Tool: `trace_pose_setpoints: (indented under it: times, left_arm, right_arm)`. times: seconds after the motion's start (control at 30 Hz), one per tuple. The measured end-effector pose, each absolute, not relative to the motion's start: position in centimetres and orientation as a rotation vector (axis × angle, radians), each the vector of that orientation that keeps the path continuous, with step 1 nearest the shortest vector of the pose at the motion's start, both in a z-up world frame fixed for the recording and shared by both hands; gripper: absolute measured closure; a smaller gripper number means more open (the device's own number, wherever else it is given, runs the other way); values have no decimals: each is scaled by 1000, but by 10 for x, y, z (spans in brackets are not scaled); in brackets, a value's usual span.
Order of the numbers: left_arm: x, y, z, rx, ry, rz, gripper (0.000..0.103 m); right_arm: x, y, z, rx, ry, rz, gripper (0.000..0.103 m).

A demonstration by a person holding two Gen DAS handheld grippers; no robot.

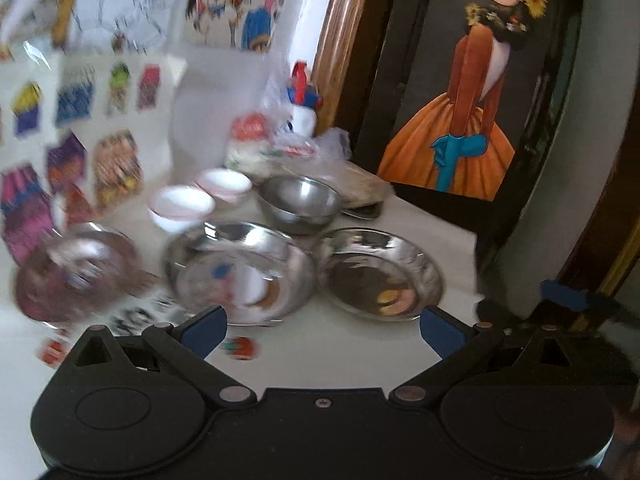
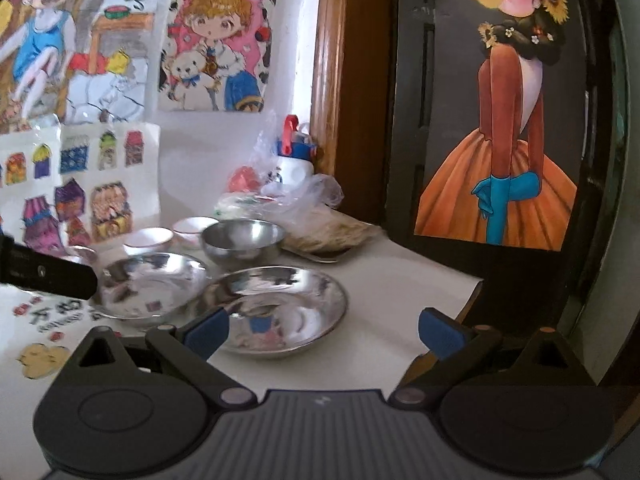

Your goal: Organize plates and bowls

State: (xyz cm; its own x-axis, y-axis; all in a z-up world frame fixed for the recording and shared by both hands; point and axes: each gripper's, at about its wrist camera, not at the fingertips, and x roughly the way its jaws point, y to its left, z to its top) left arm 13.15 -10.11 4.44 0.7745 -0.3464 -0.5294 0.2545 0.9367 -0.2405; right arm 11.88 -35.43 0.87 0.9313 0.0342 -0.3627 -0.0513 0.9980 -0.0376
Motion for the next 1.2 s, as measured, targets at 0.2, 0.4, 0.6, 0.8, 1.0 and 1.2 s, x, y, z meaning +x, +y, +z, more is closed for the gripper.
trace_pose_setpoints:
  times: [0.2,0.4,0.6,0.8,1.0,1.2]
  left_arm:
    - [166,-138,30,-299,687,-267,1]
    - [192,-150,13,-382,719,-189,1]
    - [209,-160,0,-446,720,-131,10]
    - [224,-168,-11,-460,732,-111,36]
    - [242,-162,-28,-509,797,-105,71]
    - [243,-154,-37,-552,804,-101,88]
  right_arm:
    - [157,-392,1,3,413,53,0]
    - [196,-405,-11,47,446,131,0]
    - [240,-406,-31,109,529,214,8]
    - [263,-404,-47,156,591,252,37]
    - [266,-402,-47,197,603,265,78]
    - [258,-394,-45,187,608,240,86]
